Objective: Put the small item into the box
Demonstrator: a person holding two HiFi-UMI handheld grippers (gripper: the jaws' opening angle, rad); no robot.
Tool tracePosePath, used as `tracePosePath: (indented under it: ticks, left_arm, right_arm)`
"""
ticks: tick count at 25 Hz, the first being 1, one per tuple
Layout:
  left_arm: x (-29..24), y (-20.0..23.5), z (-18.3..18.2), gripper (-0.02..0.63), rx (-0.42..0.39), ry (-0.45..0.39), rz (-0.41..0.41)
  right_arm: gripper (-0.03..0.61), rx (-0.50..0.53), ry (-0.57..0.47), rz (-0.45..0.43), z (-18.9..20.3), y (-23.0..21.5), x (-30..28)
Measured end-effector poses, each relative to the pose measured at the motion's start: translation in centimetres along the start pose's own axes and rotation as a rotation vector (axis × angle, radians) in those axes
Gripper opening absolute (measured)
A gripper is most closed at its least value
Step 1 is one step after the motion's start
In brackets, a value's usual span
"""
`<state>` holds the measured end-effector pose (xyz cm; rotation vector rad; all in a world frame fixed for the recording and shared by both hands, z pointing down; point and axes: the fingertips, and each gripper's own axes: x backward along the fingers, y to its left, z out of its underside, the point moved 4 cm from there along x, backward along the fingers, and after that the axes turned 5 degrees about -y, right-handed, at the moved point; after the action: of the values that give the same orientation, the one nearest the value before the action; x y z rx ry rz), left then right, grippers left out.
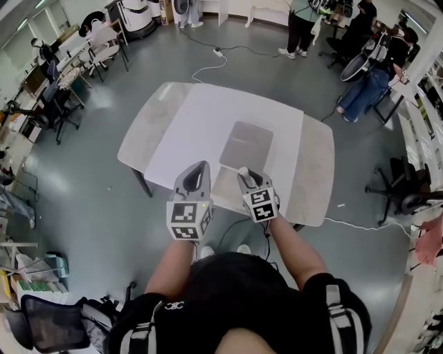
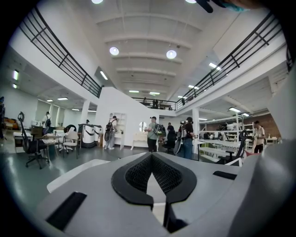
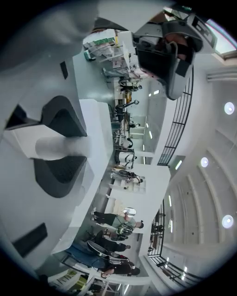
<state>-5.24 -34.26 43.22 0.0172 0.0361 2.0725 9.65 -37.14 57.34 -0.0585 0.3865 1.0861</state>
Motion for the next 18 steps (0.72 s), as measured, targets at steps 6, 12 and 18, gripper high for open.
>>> tracePosePath:
  ticks: [6, 12, 18]
  left_arm:
    - [0.2, 1.3, 0.0, 0.012, -0.002, 0.005, -0.029]
    - [0.4, 2.1, 0.1, 0.012, -0.011, 0.019, -0.057]
    - [0.6, 3.2, 0.5, 0.012, -0.011, 0.031, -0.094]
  right_arm:
    - [0.124, 0.027, 0.162, -0.082, 3.6, 0.7, -3.3]
    - [0.124, 0.033, 0.283, -0.134, 6.4, 1.0, -5.5]
    - [0.124, 0.038, 0.403, -0.182, 9.6, 1.5, -7.3]
